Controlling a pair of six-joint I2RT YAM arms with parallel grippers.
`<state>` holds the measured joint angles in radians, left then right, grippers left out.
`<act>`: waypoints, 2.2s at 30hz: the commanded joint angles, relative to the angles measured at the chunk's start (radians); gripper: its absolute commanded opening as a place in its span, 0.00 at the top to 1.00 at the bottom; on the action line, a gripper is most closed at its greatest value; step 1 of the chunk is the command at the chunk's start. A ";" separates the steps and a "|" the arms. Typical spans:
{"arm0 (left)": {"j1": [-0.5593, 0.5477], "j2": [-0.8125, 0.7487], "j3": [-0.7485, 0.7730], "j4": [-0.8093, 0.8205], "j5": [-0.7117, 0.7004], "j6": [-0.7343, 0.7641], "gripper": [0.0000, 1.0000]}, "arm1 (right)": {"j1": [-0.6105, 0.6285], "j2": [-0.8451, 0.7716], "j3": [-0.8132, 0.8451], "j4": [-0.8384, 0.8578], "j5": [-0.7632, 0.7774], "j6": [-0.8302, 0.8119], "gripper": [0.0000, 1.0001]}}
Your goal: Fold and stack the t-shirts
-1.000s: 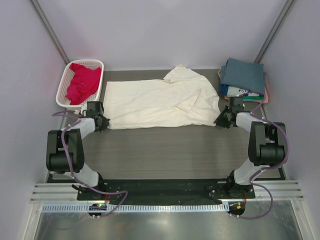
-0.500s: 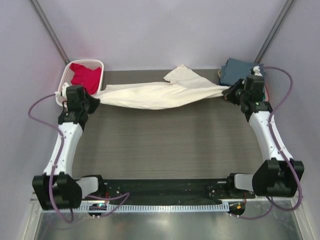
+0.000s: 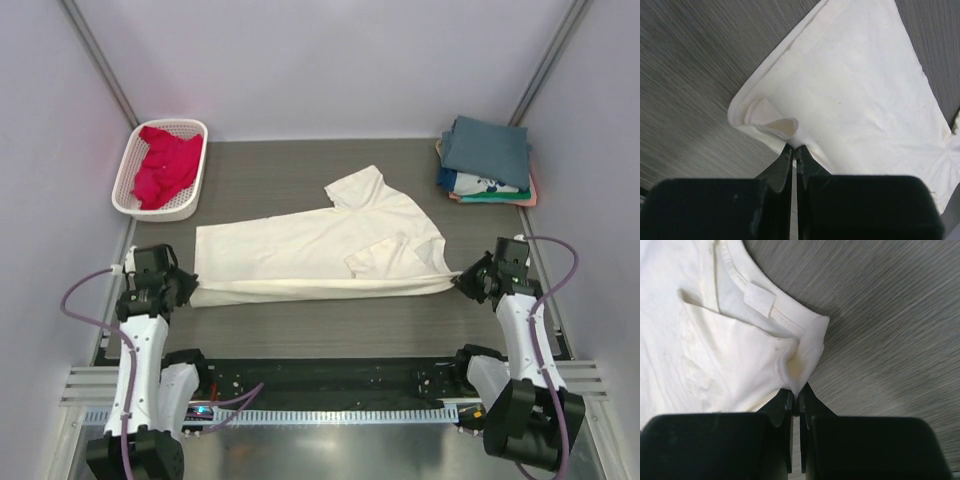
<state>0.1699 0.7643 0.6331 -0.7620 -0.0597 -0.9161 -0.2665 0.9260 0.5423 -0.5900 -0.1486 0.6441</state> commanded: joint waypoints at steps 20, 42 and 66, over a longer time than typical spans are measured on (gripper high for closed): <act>-0.033 -0.413 0.218 -0.543 -0.066 -0.064 0.32 | -0.010 -0.291 0.103 -0.177 -0.071 0.088 0.30; -0.096 -0.285 0.217 -0.050 0.041 0.338 0.32 | 0.481 1.544 2.063 -0.221 0.231 -0.431 0.29; -0.092 -0.172 0.217 -0.048 -0.047 0.330 0.33 | 0.570 1.789 1.895 0.032 0.288 -0.373 0.62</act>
<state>0.0750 0.5579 0.8433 -0.8639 -0.0551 -0.5972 0.3031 2.6991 2.4893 -0.5507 0.1440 0.2348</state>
